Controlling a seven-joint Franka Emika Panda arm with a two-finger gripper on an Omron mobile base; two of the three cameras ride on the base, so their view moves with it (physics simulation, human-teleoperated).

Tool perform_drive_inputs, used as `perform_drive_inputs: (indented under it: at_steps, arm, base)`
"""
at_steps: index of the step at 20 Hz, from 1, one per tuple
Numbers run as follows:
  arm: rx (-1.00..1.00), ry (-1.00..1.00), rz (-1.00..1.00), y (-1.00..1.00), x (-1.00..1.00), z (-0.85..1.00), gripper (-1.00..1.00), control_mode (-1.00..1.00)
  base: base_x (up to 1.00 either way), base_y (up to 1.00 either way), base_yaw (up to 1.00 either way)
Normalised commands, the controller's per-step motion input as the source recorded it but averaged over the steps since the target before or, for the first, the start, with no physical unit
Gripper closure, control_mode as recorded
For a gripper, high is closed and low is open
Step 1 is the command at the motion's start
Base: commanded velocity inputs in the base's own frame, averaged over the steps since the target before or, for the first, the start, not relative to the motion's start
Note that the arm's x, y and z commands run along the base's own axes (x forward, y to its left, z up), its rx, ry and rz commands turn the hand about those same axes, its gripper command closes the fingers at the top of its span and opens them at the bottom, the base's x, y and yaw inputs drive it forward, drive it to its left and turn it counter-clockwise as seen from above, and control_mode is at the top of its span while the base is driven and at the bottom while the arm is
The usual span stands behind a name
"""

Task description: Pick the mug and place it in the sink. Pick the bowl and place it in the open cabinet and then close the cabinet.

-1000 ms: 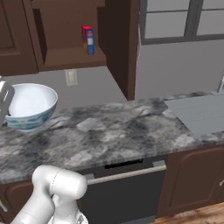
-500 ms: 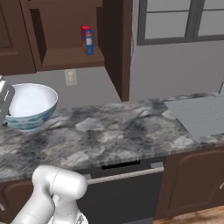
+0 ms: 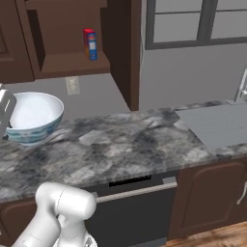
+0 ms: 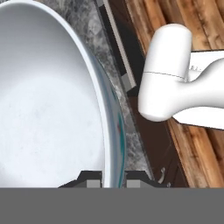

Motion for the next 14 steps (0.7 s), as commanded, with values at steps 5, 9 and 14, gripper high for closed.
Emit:
perform_drive_inputs:
  at_steps: [5, 9, 14]
  arm:
    - [0.0, 0.0, 0.0, 0.0, 0.0, 0.0, 1.0, 1.0]
    - [0.0, -0.03, -0.03, 0.05, 0.08, 0.05, 1.0, -1.0]
    - [0.0, -0.17, 0.09, -0.07, 0.02, 0.53, 1.0, -1.0]
  base:
    - [0.88, 0.3, -0.03]
    - [0.44, 0.36, -0.09]
    - [0.0, 0.0, 0.0]
